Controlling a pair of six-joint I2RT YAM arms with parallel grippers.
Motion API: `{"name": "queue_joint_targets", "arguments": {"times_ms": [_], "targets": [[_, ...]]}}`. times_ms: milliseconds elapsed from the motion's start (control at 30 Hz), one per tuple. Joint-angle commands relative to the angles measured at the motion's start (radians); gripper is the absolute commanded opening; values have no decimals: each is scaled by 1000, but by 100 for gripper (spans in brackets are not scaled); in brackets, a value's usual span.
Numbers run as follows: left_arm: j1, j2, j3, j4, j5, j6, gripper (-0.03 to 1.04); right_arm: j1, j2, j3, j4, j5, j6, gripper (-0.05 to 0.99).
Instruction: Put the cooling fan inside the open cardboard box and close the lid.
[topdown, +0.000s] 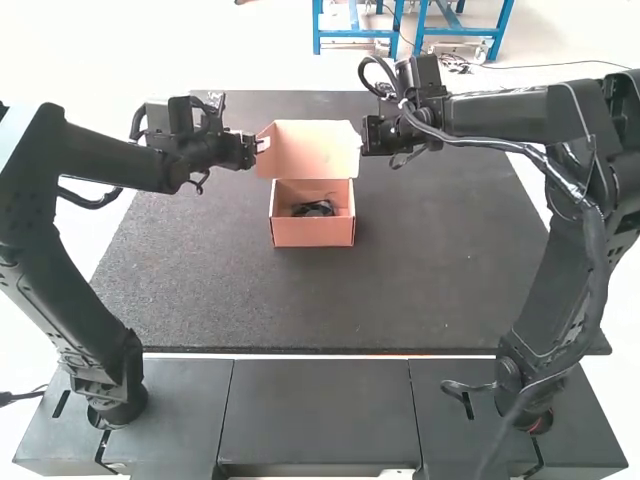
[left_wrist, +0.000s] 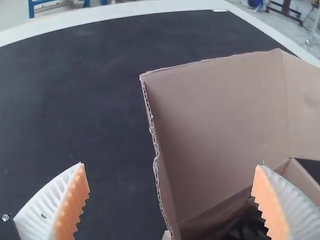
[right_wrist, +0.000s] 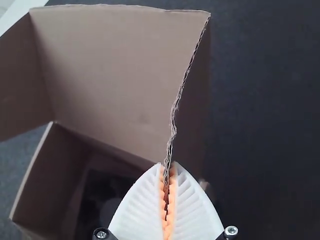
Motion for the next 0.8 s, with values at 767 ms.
{"name": "queue_joint_targets", "arguments": {"times_ms": [767], "targets": [[0, 95, 33, 65, -11, -8, 68, 2, -40, -6, 12, -33, 2, -2]]}}
